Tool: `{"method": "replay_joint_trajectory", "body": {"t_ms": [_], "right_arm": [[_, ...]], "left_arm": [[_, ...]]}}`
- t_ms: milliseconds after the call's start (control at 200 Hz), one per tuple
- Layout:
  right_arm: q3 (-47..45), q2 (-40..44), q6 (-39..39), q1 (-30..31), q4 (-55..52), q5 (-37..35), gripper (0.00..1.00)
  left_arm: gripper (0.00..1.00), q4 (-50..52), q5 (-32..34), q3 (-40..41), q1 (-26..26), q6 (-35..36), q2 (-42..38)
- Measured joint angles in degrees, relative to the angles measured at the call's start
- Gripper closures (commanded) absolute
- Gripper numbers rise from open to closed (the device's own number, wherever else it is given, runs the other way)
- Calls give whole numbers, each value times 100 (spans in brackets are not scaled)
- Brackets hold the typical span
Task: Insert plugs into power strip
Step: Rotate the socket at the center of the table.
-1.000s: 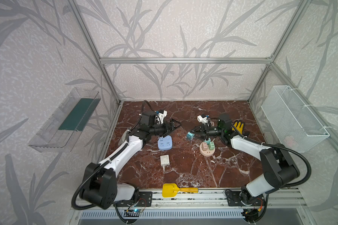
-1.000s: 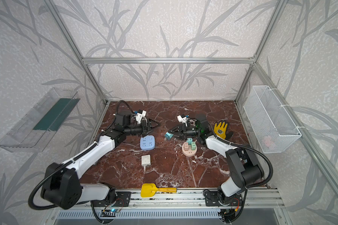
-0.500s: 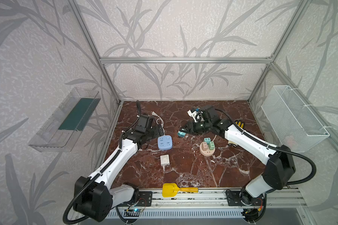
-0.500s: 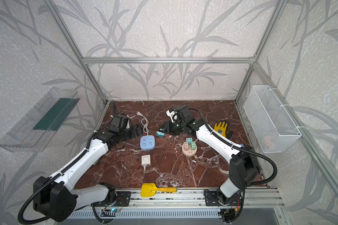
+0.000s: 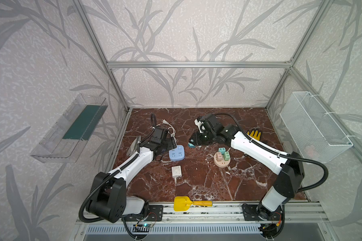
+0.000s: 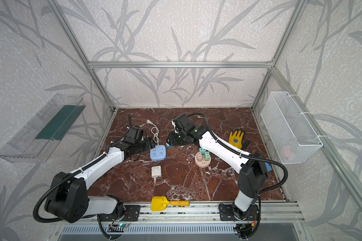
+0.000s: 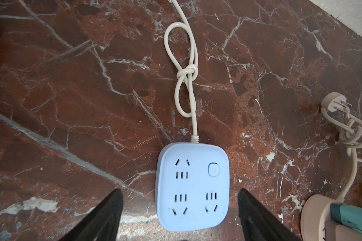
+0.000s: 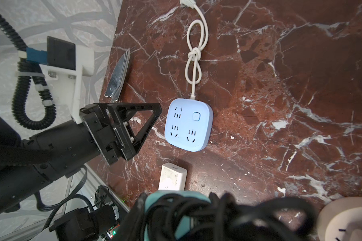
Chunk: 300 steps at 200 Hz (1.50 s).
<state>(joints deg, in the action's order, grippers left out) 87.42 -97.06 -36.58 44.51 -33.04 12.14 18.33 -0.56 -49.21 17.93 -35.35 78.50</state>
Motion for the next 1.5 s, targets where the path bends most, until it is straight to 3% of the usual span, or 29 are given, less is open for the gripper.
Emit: {"method": "replay_joint_trajectory", "body": {"t_ms": [655, 1045, 1285, 1500], "right_arm": [[-595, 201, 2, -22, 181, -79, 100], [-669, 201, 7, -103, 190, -249, 100], [-553, 122, 232, -151, 168, -404, 100], [-262, -247, 682, -151, 415, -614, 100]], "left_arm": [[24, -1322, -940, 313, 87, -715, 1440], [26, -2057, -1027, 157, 999, -986, 1858], [25, -1808, -876, 157, 1029, -813, 1703], [25, -1078, -452, 157, 890, -505, 654]]}}
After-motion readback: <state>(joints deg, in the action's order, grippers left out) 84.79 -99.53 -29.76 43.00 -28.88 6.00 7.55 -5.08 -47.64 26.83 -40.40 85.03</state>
